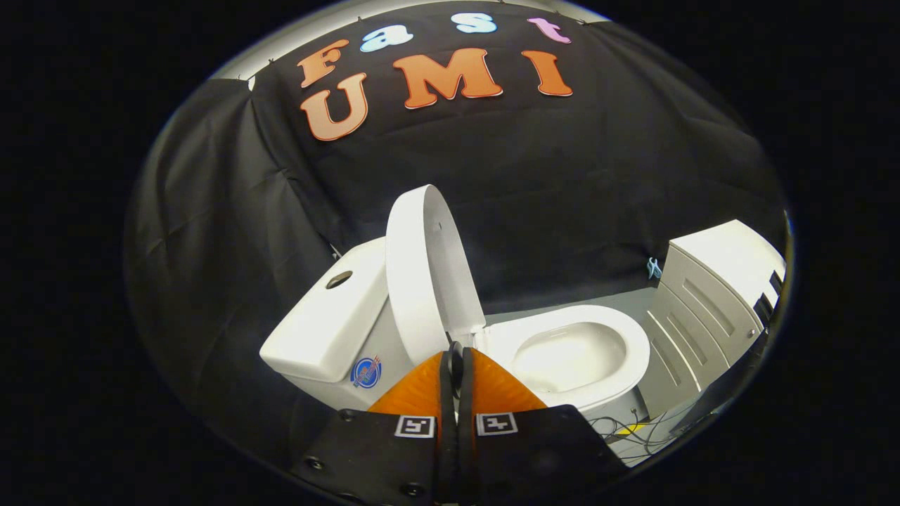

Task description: Open the toilet lid.

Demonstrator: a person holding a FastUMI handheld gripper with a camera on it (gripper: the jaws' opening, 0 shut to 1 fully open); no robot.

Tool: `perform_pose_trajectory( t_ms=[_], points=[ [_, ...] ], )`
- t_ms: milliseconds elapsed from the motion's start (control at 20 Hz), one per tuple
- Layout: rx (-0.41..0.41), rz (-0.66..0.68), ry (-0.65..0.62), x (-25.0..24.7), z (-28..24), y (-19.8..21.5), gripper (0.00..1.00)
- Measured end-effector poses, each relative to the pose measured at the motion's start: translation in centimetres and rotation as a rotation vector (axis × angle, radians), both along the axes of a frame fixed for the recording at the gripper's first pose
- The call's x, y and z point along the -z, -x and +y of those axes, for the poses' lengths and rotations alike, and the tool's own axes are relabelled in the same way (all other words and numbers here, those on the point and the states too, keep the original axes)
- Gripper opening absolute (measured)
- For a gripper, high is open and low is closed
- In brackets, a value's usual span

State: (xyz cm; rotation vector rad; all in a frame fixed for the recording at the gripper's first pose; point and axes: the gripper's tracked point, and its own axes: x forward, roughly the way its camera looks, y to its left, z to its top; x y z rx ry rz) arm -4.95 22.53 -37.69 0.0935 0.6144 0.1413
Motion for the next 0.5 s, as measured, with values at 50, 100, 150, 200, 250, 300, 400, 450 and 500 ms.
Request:
perform_pose_trajectory(
  t_ms=[50, 100, 150, 200, 250, 300, 400, 450, 500],
  points=[
    [-0.005, 0.0, 0.002, 0.1, 0.4, 0.0, 0.08],
    [-0.011, -0.001, 0.008, 0.2, 0.7, 0.0, 0.08],
    [-0.018, -0.002, 0.015, 0.2, 1.1, 0.1, 0.08],
    [-0.026, -0.004, 0.021, 0.3, 1.6, 0.2, 0.08],
    [-0.033, -0.006, 0.025, 0.3, 1.9, 0.2, 0.08],
    [-0.038, -0.006, 0.027, 0.3, 2.2, 0.2, 0.08],
    [-0.047, -0.005, 0.029, 0.4, 2.7, 0.4, 0.08],
    [-0.052, -0.005, 0.032, 0.5, 3.1, 0.3, 0.08],
    [-0.058, -0.007, 0.037, 0.6, 3.5, 0.4, 0.08]
  ],
)
